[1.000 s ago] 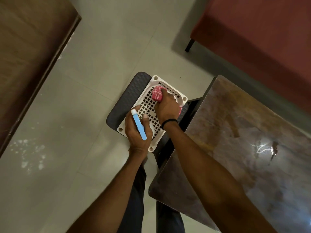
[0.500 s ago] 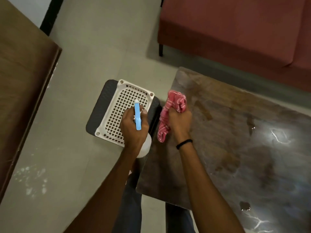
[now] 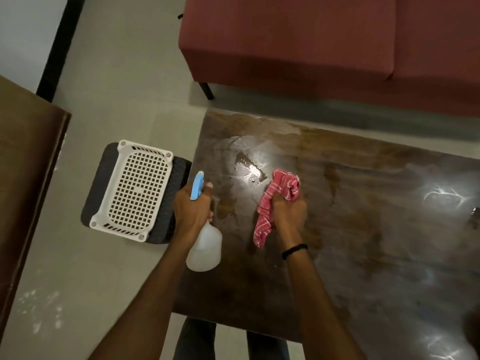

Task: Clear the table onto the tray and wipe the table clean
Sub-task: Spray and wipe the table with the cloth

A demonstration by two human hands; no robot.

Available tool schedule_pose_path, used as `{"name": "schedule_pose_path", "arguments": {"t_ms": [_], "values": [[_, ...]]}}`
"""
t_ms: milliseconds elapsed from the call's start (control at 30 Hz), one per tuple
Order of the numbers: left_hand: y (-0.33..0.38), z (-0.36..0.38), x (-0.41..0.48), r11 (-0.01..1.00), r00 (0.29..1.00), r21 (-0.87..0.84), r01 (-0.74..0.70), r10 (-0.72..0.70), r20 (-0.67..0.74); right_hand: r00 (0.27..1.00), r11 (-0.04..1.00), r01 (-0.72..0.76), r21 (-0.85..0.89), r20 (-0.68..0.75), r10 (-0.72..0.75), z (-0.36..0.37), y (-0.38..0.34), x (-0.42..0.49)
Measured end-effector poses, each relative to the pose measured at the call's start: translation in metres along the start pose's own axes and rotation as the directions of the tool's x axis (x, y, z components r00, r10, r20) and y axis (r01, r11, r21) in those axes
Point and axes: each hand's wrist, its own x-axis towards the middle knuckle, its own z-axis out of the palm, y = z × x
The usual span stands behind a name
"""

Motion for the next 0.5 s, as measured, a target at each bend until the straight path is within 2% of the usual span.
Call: {"name": "schedule_pose_path", "arguments": {"t_ms": [133,233,333,433,500], "values": [[0.003,0.015,0.001,0.999,0.998,-0.004,-0.037,0.037,-0.051,1.000,0.999,-0.008,0.045,0.005,0.008,-0.005,0.007,0.014],[-0.001,0.020,0.001,0.996,0.996,0.031,-0.087,0.087,-0.022,1.000,0.998,-0.019,0.052,0.010,0.019,-0.003,0.007,0.017],[-0.009,0.018,0.000,0.996,0.997,0.042,-0.072,0.072,-0.002,1.000,1.000,0.020,0.009,-0.020,-0.019,0.001,-0.002,0.015],[-0.022,0.015,-0.002,0.998,0.999,0.025,-0.054,0.054,-0.001,0.984,0.979,0.134,-0.150,-0.099,-0.150,0.010,-0.014,0.014],[-0.034,0.014,-0.003,0.999,1.000,0.032,-0.016,0.017,-0.022,0.956,0.923,0.250,-0.293,-0.078,-0.284,0.028,-0.022,0.020]]}}
